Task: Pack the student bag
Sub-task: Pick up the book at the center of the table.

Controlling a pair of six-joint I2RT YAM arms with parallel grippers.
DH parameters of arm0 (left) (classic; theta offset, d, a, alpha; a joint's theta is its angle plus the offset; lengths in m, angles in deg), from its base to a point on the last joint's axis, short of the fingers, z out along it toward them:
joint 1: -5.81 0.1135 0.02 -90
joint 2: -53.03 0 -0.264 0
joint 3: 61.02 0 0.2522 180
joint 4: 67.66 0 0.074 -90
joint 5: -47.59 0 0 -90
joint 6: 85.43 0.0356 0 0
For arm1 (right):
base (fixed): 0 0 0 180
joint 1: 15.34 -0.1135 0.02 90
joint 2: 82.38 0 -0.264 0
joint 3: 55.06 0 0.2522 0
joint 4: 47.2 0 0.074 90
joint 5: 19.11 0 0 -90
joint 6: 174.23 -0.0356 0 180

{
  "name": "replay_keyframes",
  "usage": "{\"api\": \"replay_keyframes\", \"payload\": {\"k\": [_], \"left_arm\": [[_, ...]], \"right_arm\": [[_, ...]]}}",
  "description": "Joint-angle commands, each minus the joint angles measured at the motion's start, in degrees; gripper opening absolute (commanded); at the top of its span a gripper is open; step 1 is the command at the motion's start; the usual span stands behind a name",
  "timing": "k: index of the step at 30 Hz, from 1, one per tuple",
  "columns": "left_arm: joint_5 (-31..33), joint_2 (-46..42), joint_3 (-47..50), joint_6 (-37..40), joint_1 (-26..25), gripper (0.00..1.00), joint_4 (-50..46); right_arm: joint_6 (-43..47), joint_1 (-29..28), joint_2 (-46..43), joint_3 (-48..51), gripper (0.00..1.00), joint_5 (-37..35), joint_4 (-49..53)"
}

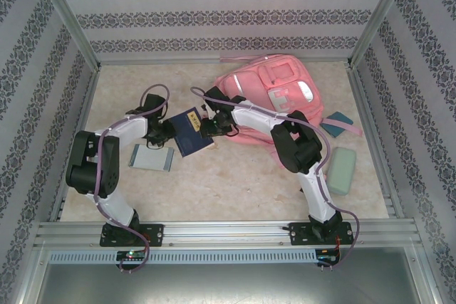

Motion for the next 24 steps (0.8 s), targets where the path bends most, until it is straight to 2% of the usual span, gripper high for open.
{"api": "replay_keyframes", "payload": {"k": [1,5,11,15,20,24], "left_arm": [[-3.64,-0.17,2.35,-1.87,-0.20,0.39,4.59],[-5.76,0.77,3.71,-2.03,-0.20,0.42,8.40],[-6.34,2.32,3.75,-2.23,-0.21,0.43,9.24],[-6.60,2.13,4.12,-1.91,-0.21,0.42,9.01],[-3.11,0.90,4.70,-0.69,-0.21,0.41,3.19],[0.28,-3.84,10.40,-0.75,-0.21,0.40,1.07]], "right_arm": [[0.09,0.74,1.35,-3.54,0.38,-0.98,1.84],[0.72,0.88,4.45,-5.45,0.38,-0.96,2.59],[0.48,0.64,6.86,-5.39,0.38,-0.01,2.84],[-0.59,-0.51,6.92,-4.76,0.35,3.10,1.71],[-1.76,-3.06,7.23,-5.80,0.35,3.89,1.37],[-2.42,-3.58,7.00,-5.87,0.35,3.82,1.08]]}}
